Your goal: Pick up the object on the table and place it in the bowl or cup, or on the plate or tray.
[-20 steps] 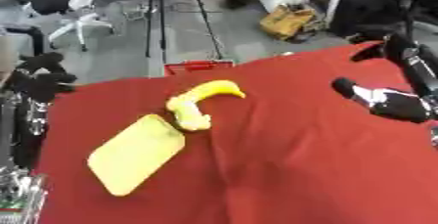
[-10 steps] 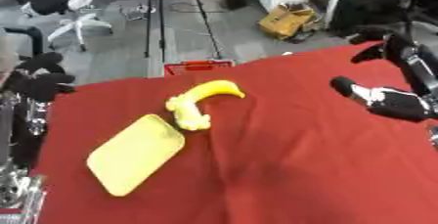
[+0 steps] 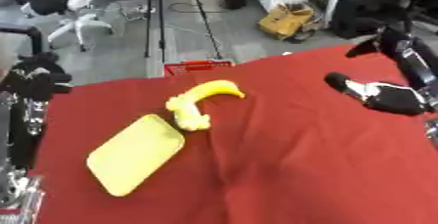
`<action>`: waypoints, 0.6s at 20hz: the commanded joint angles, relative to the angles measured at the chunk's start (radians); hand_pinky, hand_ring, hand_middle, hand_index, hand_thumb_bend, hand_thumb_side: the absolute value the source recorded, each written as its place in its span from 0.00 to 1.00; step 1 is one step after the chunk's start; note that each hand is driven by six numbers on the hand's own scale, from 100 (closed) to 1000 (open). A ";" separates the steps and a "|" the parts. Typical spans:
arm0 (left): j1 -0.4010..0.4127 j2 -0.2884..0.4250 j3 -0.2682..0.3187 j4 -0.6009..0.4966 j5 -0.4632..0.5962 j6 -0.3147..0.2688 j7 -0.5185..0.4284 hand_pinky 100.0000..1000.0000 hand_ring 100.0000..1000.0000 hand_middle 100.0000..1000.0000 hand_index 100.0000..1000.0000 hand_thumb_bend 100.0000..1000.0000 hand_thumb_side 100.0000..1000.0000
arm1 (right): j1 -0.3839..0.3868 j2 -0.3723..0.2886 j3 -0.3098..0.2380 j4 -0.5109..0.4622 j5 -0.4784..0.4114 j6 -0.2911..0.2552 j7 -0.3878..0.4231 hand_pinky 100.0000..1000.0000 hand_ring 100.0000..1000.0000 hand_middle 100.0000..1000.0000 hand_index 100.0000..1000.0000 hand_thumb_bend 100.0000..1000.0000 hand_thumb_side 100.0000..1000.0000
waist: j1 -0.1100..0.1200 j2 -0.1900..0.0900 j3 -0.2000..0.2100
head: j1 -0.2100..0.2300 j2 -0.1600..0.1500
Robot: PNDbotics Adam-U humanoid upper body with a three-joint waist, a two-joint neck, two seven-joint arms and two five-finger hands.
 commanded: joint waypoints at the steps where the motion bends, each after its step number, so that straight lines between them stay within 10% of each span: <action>1: -0.016 0.015 -0.003 -0.015 -0.001 -0.001 -0.005 0.57 0.60 0.73 0.79 0.71 0.81 | -0.091 -0.044 0.042 0.100 -0.008 -0.021 0.064 0.73 0.64 0.77 0.93 0.65 0.43 | -0.018 -0.014 0.010 | -0.012 -0.006; 12: -0.070 -0.019 -0.034 -0.051 0.015 -0.016 -0.018 0.57 0.61 0.72 0.79 0.72 0.81 | -0.310 -0.032 0.109 0.523 0.085 -0.165 0.198 0.77 0.73 0.83 0.95 0.67 0.38 | -0.025 0.032 0.147 | -0.081 -0.041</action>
